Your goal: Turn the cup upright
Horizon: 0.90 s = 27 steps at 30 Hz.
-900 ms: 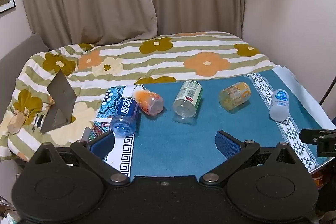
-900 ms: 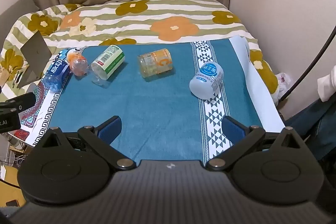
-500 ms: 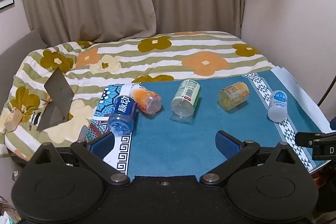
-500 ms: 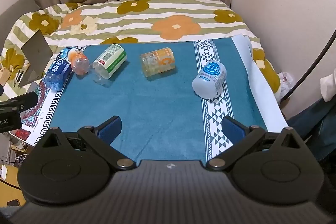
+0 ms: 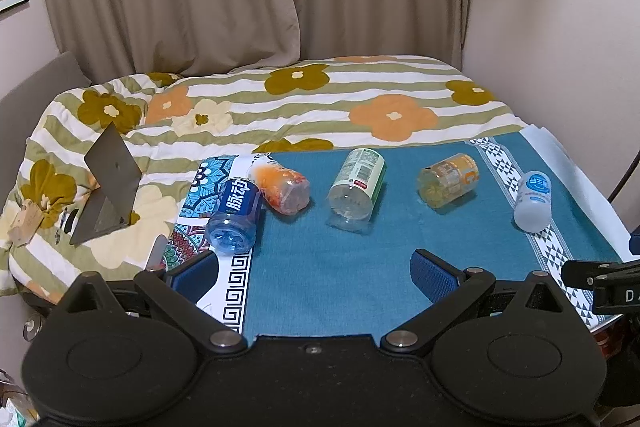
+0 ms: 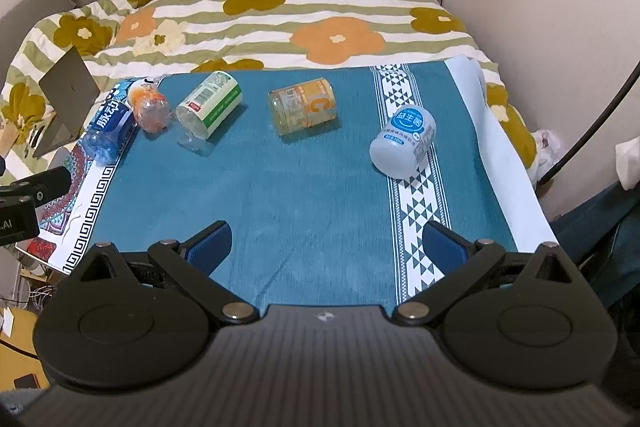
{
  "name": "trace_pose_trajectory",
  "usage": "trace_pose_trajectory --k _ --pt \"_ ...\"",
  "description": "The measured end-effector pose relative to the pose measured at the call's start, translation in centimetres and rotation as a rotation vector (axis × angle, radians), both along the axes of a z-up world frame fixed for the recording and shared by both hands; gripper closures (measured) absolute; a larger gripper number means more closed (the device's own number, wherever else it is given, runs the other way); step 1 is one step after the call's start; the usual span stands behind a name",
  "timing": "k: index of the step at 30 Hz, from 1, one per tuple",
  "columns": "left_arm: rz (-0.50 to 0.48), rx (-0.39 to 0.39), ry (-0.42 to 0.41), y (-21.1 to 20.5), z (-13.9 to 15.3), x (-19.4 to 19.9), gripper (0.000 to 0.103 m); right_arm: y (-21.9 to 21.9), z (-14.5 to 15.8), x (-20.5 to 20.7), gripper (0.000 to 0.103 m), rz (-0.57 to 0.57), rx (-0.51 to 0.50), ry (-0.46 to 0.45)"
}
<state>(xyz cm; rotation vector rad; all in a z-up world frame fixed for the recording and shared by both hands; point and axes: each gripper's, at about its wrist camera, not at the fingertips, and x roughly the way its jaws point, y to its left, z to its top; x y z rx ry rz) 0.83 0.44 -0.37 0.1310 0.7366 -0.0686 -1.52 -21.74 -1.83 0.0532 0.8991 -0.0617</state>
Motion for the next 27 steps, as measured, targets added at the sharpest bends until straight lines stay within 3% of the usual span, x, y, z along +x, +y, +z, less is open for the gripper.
trace_pose_trajectory --k 27 --pt "0.008 0.003 0.015 0.32 -0.12 0.69 0.0 0.29 0.02 0.59 0.0 -0.004 -0.001 0.003"
